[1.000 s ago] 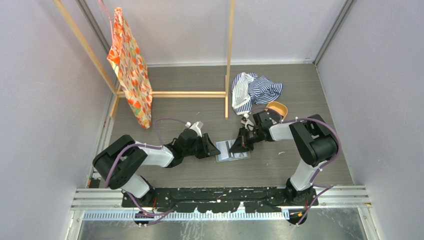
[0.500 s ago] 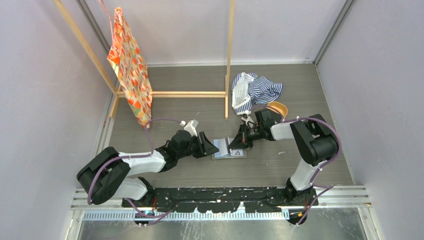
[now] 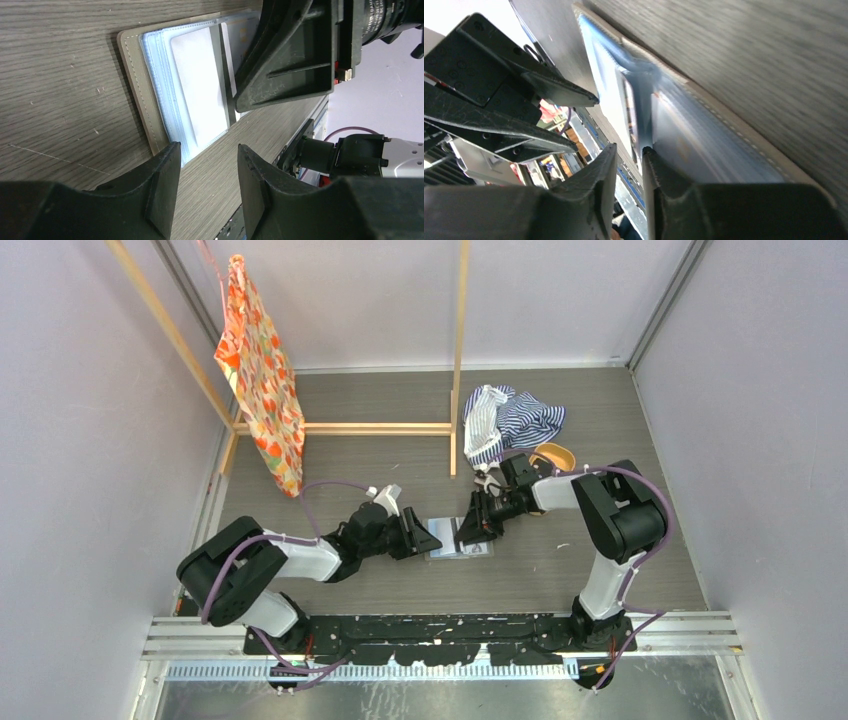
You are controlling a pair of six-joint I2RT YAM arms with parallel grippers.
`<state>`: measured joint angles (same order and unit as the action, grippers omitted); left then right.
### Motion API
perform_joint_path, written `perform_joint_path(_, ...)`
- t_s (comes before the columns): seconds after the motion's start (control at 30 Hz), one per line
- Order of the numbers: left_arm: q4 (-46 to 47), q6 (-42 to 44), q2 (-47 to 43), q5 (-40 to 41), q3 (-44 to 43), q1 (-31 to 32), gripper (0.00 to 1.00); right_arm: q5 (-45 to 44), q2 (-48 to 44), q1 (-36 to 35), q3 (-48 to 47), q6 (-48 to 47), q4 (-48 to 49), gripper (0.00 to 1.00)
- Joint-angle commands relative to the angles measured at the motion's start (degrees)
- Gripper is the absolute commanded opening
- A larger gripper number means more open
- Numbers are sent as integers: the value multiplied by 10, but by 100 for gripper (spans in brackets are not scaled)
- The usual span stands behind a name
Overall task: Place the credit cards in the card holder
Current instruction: Insert the credit card into the card holder.
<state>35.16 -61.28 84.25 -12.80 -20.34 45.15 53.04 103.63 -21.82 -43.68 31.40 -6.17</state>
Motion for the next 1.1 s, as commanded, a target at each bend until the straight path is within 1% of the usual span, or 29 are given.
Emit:
perform_joint_path(0.0,34,-4,9,-2,-16,0,47,-18,-27,-4,-36,-84,-84,35)
perform_joint_path(0.07,25,1,9,1,-18,0,47,-30,-37,-5,-54,-117,-123,40)
perform_joint_path(0.2,23,4,7,2,-16,0,47,-50,-59,-6,-79,-170,-184,44)
perform_joint_path(0.3,28,6,5,2,-12,0,47,-58,-70,-8,-92,-195,-217,49)
perform_joint_path(0.4,36,7,2,-1,-12,0,47,-71,-73,-16,-110,-229,-252,49)
perform_joint_path(0.43,38,8,0,-3,-12,0,47,-76,-75,-18,-120,-243,-266,47)
perform_joint_path(0.5,40,9,-6,-2,-9,0,47,-87,-80,-23,-135,-282,-289,40)
perform_joint_path(0.53,41,10,-10,1,-7,0,47,-95,-83,-28,-145,-302,-300,30)
perform_joint_path(0.57,41,11,-13,3,-6,0,47,-110,-86,-34,-153,-318,-307,22)
perform_joint_path(0.63,45,11,-18,9,-5,0,46,-133,-86,-49,-161,-338,-309,10)
perform_joint_path(0.67,46,11,-18,11,-6,0,46,-141,-79,-61,-165,-338,-306,7)
perform_joint_path(0.8,48,10,-11,12,-12,0,46,-157,-33,-84,-187,-325,-313,3)
perform_joint_path(0.87,48,6,-10,13,-10,0,46,-186,-15,-86,-195,-319,-317,2)
perform_joint_path(1.07,37,9,-11,20,-3,0,46,-205,-22,-86,-197,-316,-317,1)
